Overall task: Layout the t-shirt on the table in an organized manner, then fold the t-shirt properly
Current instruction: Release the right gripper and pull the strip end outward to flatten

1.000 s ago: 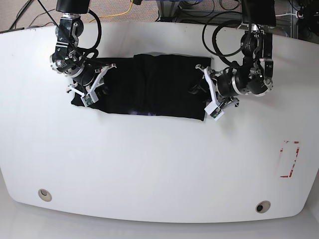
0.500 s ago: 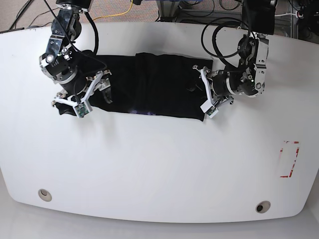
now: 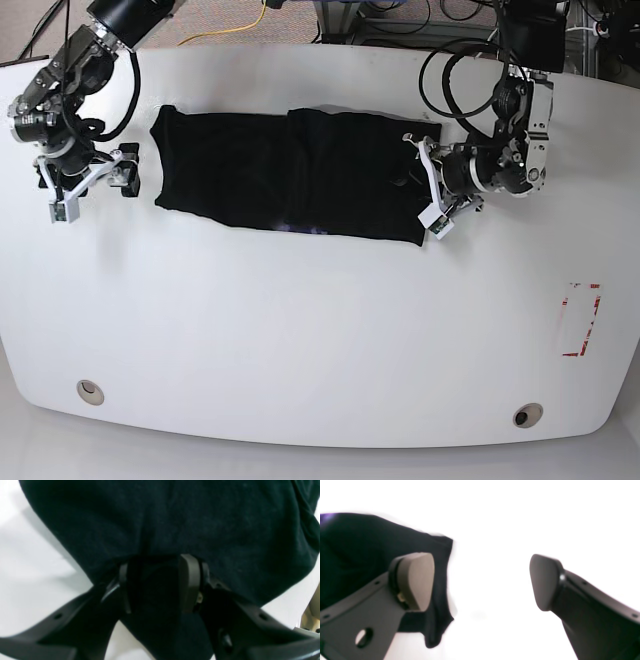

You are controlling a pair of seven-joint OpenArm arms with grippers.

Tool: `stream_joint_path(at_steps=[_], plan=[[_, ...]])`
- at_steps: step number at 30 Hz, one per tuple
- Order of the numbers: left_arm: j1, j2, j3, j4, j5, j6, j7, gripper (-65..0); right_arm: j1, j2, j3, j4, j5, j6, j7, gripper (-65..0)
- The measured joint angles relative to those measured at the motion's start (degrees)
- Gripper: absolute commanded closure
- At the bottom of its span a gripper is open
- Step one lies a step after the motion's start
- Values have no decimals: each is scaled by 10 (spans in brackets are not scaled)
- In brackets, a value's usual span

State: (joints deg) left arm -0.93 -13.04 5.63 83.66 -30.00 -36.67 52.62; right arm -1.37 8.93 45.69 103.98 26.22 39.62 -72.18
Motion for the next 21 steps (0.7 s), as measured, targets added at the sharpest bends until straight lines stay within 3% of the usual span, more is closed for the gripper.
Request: stream_joint_path(at_steps=[8,14,21], plan=[[0,-5,2,-1,-1,0,-2,-242,-1,30,8,-137,106,3,1,-574],[1,-8,1,0,-2,0,-2,-240,-21,28,-1,-212,175,5,5,-574],[1,-8,1,0,-1,0,-2,-240,-30,22,-43,-221,235,4,10,-555]])
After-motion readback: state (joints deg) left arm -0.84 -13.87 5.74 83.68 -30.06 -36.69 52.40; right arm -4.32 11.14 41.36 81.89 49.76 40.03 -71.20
